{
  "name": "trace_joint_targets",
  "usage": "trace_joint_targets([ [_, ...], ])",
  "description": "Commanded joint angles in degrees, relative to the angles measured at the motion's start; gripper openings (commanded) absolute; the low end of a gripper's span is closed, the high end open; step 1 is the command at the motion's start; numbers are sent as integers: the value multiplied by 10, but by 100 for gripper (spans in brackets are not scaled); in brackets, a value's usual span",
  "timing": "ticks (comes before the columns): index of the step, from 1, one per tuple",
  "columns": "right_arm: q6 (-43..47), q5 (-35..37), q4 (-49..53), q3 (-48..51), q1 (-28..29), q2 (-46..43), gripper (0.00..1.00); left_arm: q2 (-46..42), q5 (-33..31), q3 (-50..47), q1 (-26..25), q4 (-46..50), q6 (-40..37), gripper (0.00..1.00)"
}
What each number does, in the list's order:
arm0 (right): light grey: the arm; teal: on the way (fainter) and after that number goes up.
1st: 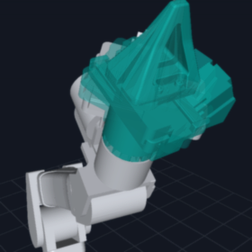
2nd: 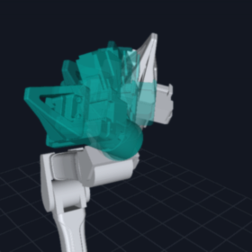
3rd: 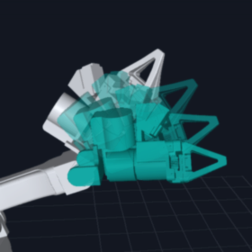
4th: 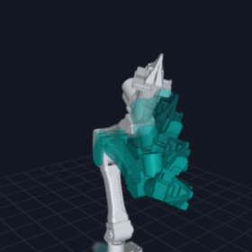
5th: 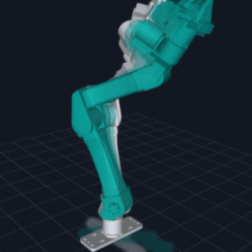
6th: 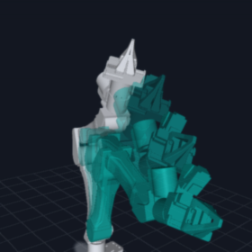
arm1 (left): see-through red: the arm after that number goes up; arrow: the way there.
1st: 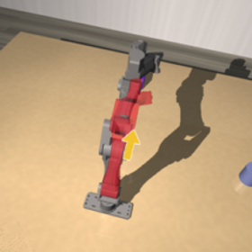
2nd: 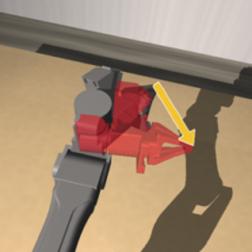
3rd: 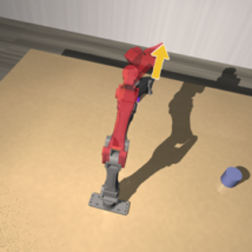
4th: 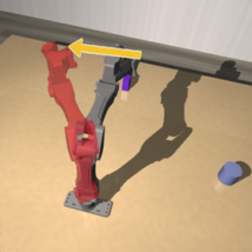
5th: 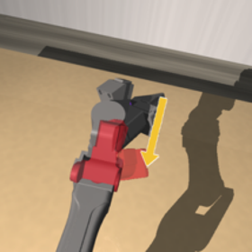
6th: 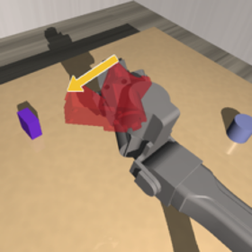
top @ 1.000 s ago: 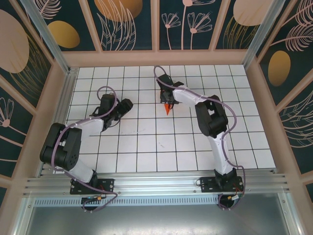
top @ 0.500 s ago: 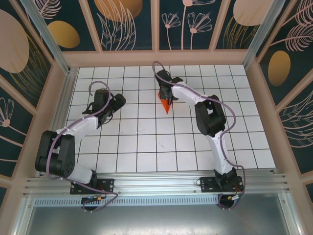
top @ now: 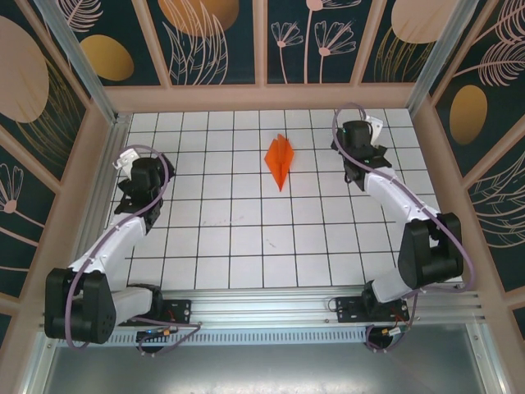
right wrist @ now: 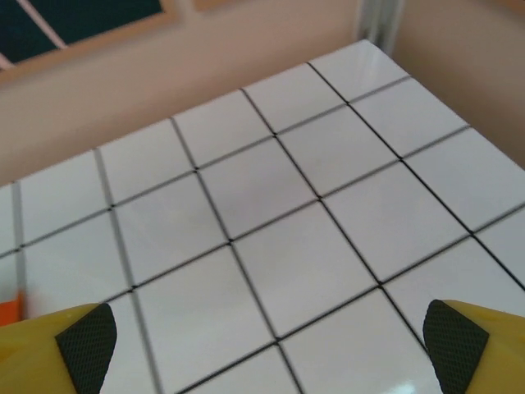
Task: Fold a paper plane with a square sheet of paper (pick it up from the middle)
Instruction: Reset both arms
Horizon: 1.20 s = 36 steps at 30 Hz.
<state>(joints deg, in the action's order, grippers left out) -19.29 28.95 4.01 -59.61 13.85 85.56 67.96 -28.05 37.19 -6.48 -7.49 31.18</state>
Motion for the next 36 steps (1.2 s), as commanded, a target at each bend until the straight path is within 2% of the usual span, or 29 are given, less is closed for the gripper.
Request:
trace_joint_targets([
  [1, 54, 31, -160, 109, -30, -44, 99, -21, -86, -69, 9, -103, -67, 99],
  [5, 105, 24, -327, 248, -70, -96, 99, -51, -83, -164, 11, -253, -161, 98],
  [8, 160, 17, -469, 349, -83, -109, 99, -44, -70, -205, 14, -334, -197, 98],
  [14, 171, -71, -568, 400, -108, -66, 99, 32, 64, -261, 20, -524, -242, 98],
  [17, 170, -111, -644, 426, -113, -37, 99, 78, 109, -265, 22, -598, -250, 99],
  [21, 181, -150, -702, 443, -116, -1, 99, 120, 157, -244, 29, -620, -282, 99],
  [25, 177, -201, -736, 462, -133, 4, 99, 176, 204, -242, 60, -668, -263, 99],
  [29, 181, -217, -789, 478, -136, 29, 99, 197, 207, -251, 70, -700, -251, 99],
  [36, 176, -224, -774, 473, -141, 27, 99, 202, 201, -256, 69, -715, -254, 99],
])
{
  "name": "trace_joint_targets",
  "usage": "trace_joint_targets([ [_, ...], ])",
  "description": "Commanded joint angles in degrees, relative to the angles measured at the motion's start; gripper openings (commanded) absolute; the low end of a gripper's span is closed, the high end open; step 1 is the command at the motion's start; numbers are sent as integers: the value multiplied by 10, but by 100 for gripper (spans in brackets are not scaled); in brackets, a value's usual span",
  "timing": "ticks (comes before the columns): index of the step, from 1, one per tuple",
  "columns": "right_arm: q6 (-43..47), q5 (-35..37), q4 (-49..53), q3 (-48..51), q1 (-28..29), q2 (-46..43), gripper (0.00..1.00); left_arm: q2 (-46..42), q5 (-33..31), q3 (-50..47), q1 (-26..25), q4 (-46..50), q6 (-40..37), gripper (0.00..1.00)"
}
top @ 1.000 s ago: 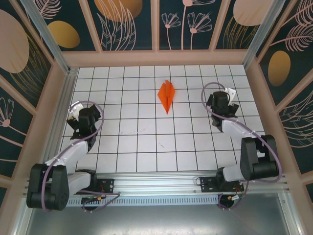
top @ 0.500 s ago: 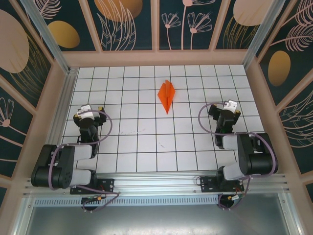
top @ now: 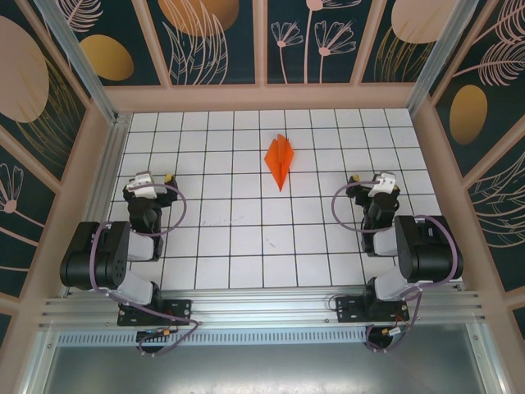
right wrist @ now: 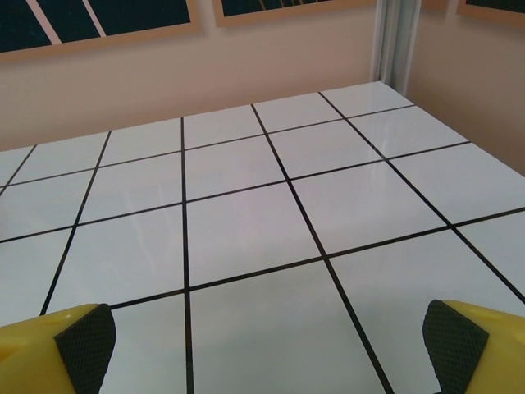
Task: Fold a paper plane with a square sheet of paper (pick it up from the middle)
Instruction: Reset both arms
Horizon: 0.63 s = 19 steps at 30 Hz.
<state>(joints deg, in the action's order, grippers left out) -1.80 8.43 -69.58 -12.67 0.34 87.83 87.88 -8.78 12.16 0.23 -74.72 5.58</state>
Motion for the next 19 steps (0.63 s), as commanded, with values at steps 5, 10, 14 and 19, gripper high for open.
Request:
trace_joint_targets([
  [5, 1, -20, -38, 3, -7, 5, 99, 3, 15, -5, 2, -40, 1, 99],
  [10, 1, -20, -38, 2, -7, 4, 99, 5, 18, -1, 2, -35, -1, 99],
  [14, 1, -20, -38, 2, -7, 5, 99, 8, 27, 8, 2, -19, -6, 99],
  [19, 1, -21, -39, 4, -7, 5, 99, 6, 31, 4, 2, -27, -5, 99],
])
